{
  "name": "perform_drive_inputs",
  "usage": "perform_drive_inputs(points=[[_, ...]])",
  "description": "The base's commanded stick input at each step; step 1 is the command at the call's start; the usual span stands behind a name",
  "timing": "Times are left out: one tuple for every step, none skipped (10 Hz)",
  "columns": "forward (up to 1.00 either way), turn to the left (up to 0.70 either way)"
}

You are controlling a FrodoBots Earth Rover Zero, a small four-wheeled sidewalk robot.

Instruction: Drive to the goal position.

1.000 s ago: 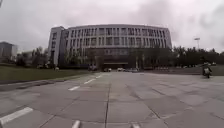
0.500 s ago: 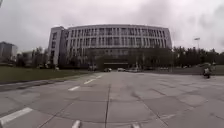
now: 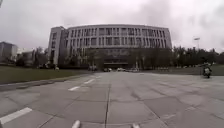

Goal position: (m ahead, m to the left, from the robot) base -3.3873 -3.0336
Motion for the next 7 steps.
perform_drive_inputs(points=[[0.07, 0.0], [0.07, 0.0], [0.07, 0.0], [0.07, 0.0], [0.07, 0.0], [0.07, 0.0], [0.07, 0.0]])
